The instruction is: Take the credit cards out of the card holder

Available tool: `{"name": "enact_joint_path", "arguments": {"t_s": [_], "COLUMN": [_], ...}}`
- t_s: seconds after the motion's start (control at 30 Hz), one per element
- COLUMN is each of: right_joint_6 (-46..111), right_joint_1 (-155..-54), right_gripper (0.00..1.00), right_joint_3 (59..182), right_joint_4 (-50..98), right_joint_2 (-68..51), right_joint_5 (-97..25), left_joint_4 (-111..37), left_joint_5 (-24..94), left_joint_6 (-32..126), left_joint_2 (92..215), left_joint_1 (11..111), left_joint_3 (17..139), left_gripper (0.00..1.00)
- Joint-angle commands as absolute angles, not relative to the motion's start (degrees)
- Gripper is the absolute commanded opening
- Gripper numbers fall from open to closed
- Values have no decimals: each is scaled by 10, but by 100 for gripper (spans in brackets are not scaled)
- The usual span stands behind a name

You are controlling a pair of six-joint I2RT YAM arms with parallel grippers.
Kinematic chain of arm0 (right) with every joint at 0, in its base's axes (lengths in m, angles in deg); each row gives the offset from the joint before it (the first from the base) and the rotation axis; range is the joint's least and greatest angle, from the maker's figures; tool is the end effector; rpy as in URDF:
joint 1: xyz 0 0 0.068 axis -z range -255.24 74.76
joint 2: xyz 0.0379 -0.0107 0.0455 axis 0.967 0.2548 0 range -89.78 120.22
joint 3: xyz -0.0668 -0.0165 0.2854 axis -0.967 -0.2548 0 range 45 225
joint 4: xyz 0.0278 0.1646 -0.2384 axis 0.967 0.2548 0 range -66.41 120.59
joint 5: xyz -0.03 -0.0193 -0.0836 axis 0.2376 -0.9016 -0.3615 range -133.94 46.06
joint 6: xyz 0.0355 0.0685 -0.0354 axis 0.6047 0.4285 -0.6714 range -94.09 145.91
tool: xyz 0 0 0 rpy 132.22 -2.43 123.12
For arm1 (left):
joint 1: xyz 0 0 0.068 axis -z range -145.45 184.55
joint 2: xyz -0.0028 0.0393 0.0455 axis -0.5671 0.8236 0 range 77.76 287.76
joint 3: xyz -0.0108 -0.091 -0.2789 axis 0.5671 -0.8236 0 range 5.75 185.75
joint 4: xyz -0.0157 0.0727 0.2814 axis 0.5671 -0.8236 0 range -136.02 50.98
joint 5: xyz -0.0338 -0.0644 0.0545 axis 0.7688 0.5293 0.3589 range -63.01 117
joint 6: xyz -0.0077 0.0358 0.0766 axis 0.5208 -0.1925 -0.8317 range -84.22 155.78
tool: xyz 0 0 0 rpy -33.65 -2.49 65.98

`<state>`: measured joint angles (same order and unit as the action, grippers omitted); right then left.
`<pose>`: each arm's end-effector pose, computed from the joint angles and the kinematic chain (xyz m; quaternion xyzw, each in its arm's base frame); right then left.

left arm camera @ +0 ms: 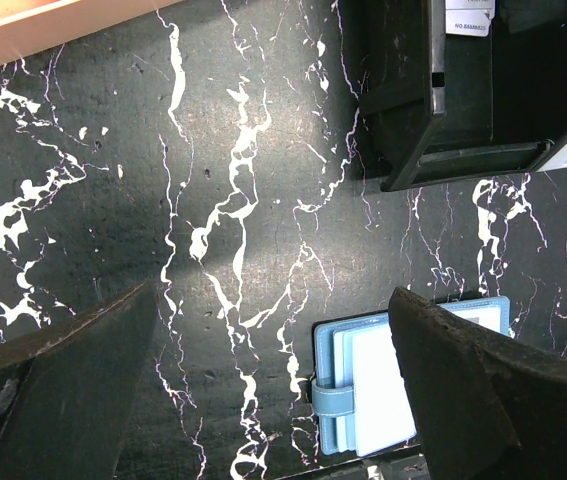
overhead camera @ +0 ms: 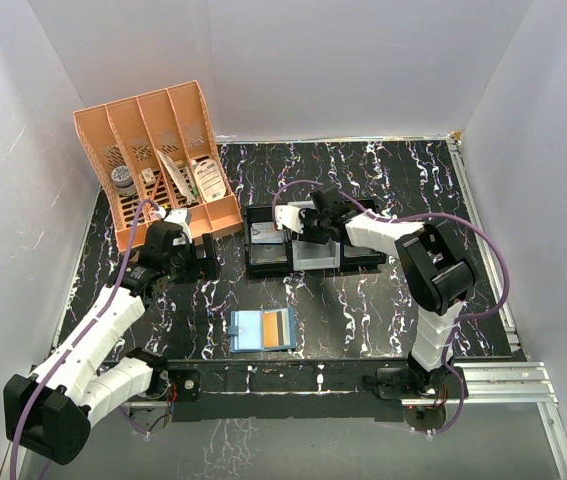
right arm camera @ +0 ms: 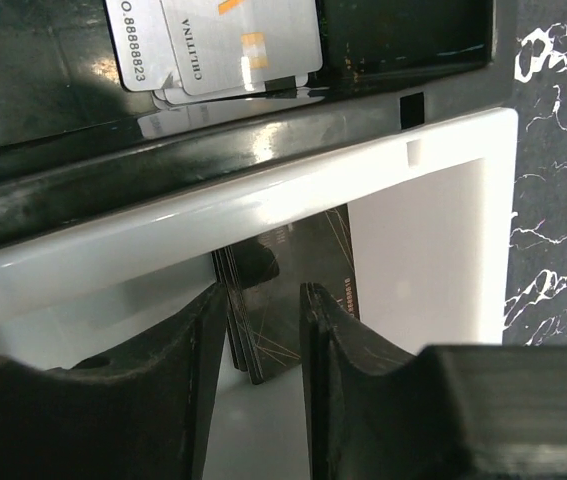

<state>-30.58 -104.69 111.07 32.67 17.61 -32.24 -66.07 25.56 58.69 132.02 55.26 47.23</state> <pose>0.3810 0.2326 0.1351 -0.6633 0.6613 0.0145 0.3501 0.2347 -0.0867 0.2474 -0.0227 0.9053 -0.1470 0.3978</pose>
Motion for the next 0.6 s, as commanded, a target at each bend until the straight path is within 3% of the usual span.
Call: {"name": "enact_joint_path", "arguments": {"t_s": [0.0, 0.37, 0.57], "right_joint_6": [-295, -167, 16], "right_joint_1": [-1042, -1040, -1039], "right_gripper": [35, 42, 49], "right_joint_3": [1143, 1119, 1041], "right_joint_4": [334, 234, 116], "right_joint_2": [155, 74, -8], "right_joint_5": [-297, -323, -396], "left_joint_4": [-661, -669, -663], "left_joint_5": [259, 245, 240], "left_joint_6": [578, 586, 590], "left_joint_2": [1320, 1311, 1294], "left_joint_1": [549, 550, 550], "left_joint_3": [473, 475, 470], "left_gripper": [99, 99, 99]}}
